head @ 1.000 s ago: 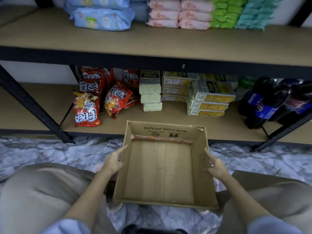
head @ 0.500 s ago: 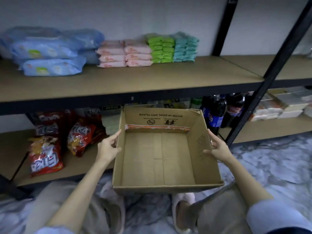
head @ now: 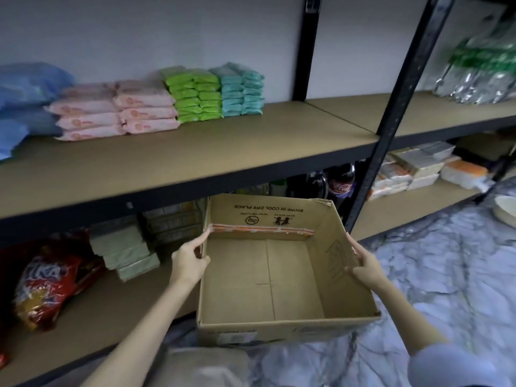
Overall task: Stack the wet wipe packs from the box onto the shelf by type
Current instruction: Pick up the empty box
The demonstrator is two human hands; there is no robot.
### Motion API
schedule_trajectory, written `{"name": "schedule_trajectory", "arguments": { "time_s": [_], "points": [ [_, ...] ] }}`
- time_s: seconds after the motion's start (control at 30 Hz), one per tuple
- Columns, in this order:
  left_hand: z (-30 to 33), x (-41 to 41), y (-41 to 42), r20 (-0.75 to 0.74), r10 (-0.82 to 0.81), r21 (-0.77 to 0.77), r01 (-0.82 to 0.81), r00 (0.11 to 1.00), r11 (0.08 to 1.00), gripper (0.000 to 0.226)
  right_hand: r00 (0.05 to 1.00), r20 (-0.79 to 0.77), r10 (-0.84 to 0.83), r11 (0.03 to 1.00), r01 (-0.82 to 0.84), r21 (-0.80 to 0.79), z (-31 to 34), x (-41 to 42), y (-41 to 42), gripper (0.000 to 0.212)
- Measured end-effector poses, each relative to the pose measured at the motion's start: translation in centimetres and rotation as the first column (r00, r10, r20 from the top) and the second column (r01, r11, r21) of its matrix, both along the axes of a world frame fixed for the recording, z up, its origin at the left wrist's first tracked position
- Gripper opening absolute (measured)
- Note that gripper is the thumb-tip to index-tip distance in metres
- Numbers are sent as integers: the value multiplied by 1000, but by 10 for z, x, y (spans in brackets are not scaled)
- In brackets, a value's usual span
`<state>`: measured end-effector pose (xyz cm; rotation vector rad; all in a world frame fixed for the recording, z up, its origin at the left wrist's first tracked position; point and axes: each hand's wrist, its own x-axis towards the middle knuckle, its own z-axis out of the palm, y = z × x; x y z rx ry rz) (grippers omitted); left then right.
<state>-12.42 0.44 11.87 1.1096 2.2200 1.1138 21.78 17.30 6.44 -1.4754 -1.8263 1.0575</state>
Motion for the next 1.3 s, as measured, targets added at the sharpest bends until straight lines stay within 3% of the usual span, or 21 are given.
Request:
{"name": "schedule_trajectory", "arguments": {
  "time_s": [0.2,0.3,0.4,0.43,0.5,0.57,0.63,0.77,0.9,1.0,1.17,1.3],
  "points": [
    [-27,-6,9,132,-52,-381,99,990,919,84,996,76,54,999,-53,-13,-23,-6,16,82],
    [-41,0,3,215,40,-373,45,976,927,88,994,111,18,1000,-16,-12,-23,1,18,87],
    [-51,5,-2,273,104,-322,-11,956,947,88,891,425,-159,982,186,-22,-27,22,-9,94],
    [-53,8,-3,297,106,-310,-9,949,951,91,869,421,-258,952,302,-40,-35,25,-26,100],
    [-60,18,-5,305,59,-300,37,950,953,100,891,108,-441,876,454,-163,-56,20,-62,113],
    [-68,41,-8,277,-32,-301,118,960,946,109,834,-183,-520,846,475,-242,-81,12,-88,119],
    [-78,72,-13,302,-61,-276,149,951,950,111,774,-289,-563,822,490,-290,-93,7,-115,121],
    [-103,137,-24,374,-88,-216,178,923,960,109,685,-332,-648,760,557,-335,-99,31,-154,109],
    [-129,189,-30,409,-144,-228,254,901,940,121,631,-184,-754,652,682,-330,-123,95,-186,116],
    [-140,218,-32,448,-118,-311,279,886,909,117,610,-54,-791,581,720,-380,-134,124,-206,111],
    [-164,219,-22,541,9,-394,244,841,886,115,666,-57,-744,642,688,-340,-141,124,-184,108],
    [-178,196,6,669,9,-319,276,743,907,119,672,-69,-738,647,675,-355,-144,107,-149,100]
  ]
}}
